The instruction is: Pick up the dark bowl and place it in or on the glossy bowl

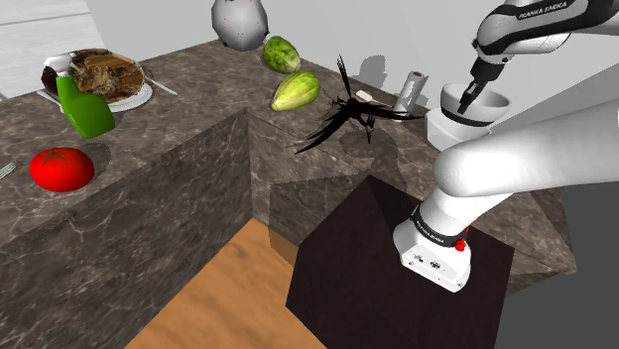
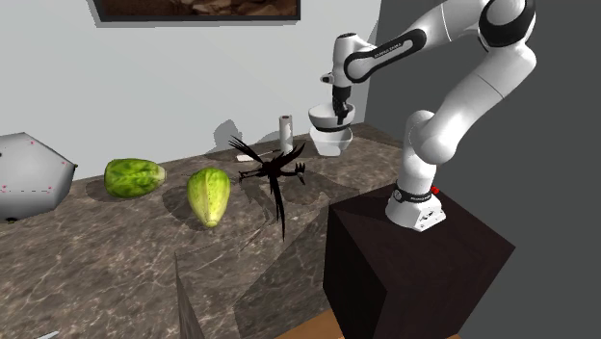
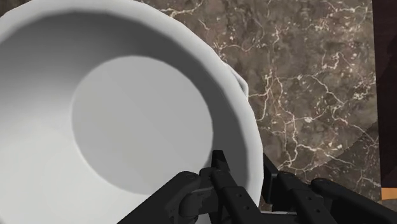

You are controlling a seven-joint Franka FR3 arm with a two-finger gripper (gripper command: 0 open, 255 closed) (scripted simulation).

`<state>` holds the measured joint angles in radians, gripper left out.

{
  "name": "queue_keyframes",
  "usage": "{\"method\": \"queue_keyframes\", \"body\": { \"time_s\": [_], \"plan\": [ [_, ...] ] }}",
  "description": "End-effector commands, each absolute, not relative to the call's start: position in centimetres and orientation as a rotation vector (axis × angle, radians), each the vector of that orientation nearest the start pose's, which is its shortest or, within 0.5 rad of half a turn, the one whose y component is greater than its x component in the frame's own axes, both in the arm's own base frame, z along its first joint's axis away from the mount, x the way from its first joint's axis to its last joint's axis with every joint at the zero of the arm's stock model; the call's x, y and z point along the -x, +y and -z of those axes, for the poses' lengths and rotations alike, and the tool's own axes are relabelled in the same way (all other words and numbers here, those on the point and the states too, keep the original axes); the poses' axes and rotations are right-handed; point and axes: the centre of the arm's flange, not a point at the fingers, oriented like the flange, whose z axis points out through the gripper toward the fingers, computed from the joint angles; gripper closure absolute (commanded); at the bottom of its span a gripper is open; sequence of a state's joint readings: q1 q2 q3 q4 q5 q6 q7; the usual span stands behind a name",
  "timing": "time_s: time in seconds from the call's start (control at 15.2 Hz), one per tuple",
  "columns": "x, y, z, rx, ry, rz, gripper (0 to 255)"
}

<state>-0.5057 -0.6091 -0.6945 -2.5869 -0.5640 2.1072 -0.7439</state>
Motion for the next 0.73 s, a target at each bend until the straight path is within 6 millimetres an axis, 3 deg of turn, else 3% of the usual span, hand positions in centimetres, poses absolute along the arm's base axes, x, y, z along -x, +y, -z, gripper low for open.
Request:
{"method": "queue_keyframes", "body": {
  "time_s": [0.0,0.33,0.66],
  "plan": [
    [-12.3,-37.6,-40.5,3.259,0.139,-0.083,255],
    [-12.3,-37.6,-37.6,3.259,0.139,-0.083,255],
    [-12.3,-37.6,-37.6,3.259,0.139,-0.083,255]
  ]
}}
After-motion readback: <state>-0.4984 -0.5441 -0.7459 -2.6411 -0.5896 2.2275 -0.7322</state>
